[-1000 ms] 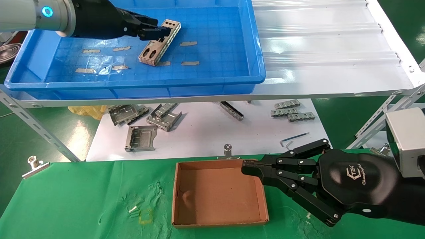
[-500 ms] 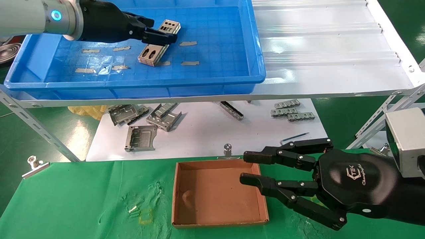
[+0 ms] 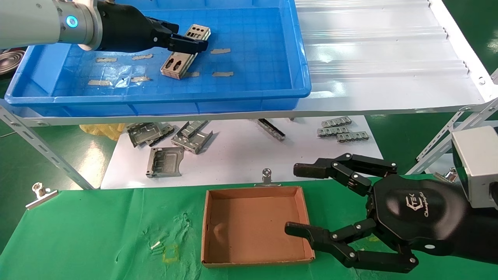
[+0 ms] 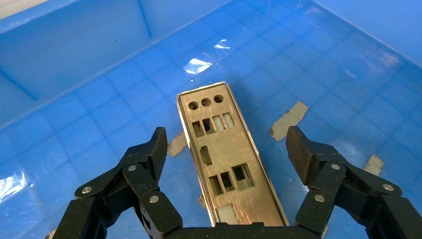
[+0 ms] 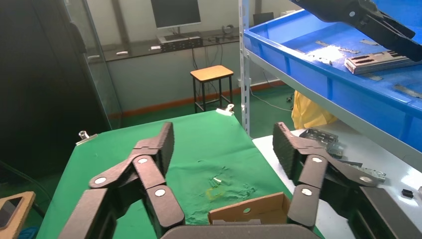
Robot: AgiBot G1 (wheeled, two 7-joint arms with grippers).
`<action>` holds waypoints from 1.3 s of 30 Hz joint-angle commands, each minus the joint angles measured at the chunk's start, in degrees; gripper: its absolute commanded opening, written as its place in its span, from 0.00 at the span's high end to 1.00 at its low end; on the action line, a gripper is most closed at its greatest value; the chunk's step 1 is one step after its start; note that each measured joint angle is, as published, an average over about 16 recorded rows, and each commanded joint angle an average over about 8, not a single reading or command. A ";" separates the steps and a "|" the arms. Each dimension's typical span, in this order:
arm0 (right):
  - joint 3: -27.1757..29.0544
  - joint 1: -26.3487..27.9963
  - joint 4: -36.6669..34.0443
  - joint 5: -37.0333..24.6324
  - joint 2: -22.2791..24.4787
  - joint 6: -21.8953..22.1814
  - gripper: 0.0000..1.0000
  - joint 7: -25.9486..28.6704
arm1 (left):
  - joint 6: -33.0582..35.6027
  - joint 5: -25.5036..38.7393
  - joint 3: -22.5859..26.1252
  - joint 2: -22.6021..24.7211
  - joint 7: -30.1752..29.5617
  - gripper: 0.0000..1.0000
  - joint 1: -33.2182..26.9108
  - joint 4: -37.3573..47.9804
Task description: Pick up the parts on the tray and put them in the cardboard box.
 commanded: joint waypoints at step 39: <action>0.00 0.00 0.00 0.00 0.00 0.00 0.00 0.00 | -1.14 2.07 0.71 -6.20 -10.49 1.00 3.81 -16.60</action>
